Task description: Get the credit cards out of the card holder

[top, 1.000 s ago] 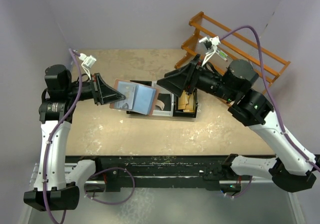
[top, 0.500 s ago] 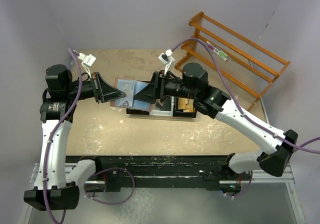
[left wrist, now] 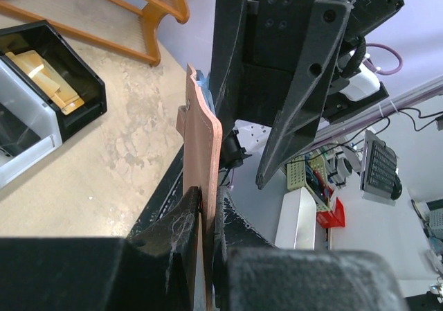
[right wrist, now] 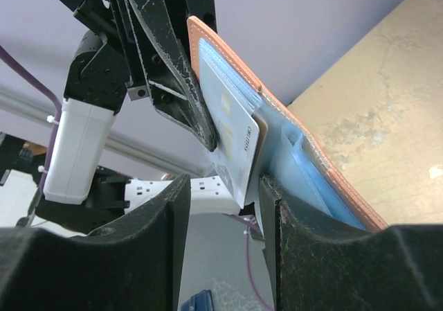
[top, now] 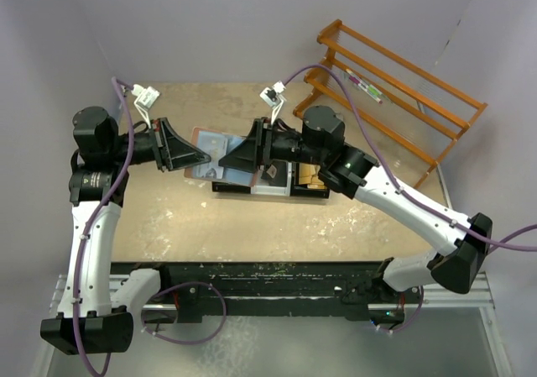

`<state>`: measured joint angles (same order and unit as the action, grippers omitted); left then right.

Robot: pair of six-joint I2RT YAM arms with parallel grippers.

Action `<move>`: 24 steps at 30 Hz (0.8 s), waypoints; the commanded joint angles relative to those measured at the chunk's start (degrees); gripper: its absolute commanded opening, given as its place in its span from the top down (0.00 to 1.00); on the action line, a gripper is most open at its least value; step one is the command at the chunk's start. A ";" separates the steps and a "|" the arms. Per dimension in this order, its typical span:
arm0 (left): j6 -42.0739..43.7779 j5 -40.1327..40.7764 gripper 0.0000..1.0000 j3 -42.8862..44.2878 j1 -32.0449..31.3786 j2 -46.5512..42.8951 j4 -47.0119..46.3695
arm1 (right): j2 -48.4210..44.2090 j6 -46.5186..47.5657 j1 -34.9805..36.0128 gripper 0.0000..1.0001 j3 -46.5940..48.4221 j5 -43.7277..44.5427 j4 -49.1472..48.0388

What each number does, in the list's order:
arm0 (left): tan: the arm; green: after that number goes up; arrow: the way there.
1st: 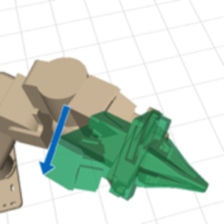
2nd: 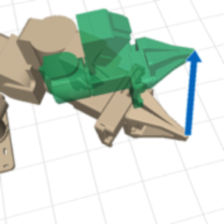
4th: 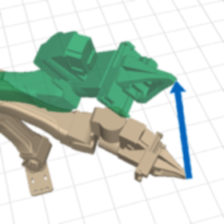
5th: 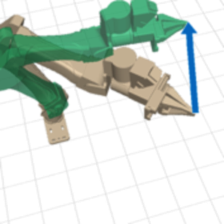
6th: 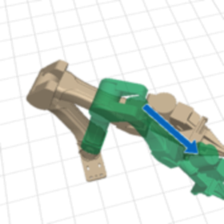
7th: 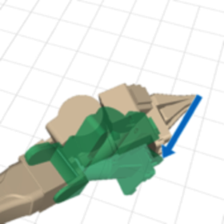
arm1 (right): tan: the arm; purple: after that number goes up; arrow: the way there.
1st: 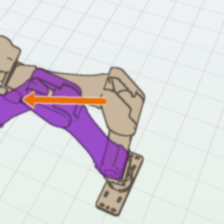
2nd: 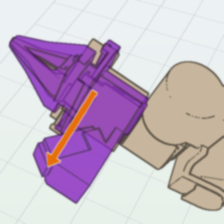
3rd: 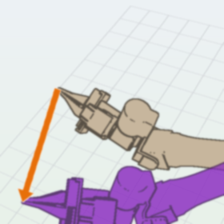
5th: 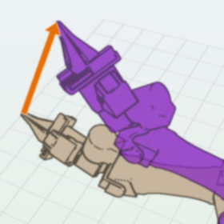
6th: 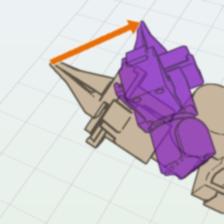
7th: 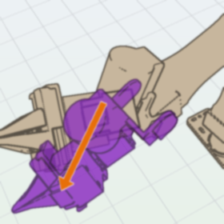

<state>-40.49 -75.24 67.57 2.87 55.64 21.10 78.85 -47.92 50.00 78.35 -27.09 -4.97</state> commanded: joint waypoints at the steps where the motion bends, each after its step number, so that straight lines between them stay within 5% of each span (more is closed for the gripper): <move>1: -3.67 -3.22 1.00 -0.14 -0.05 -1.39 -5.63 | 0.42 -1.46 0.19 0.54 -0.43 -1.86 -4.59; 15: -3.98 -2.35 1.00 -0.79 -0.05 -1.63 -6.11 | 0.98 -4.11 0.19 0.89 -1.55 -2.23 -8.93; 19: -2.65 -2.05 0.91 -0.52 -0.06 -1.80 -5.08 | 0.35 -3.44 0.19 1.00 -1.89 -1.94 -5.58; 24: -1.08 -1.58 0.85 -0.07 -0.06 -1.41 -2.92 | -1.74 -3.54 0.19 1.00 -3.23 -2.00 -5.56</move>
<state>-42.98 -75.92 66.83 3.14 54.68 18.11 79.33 -51.29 49.76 75.72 -28.27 -8.54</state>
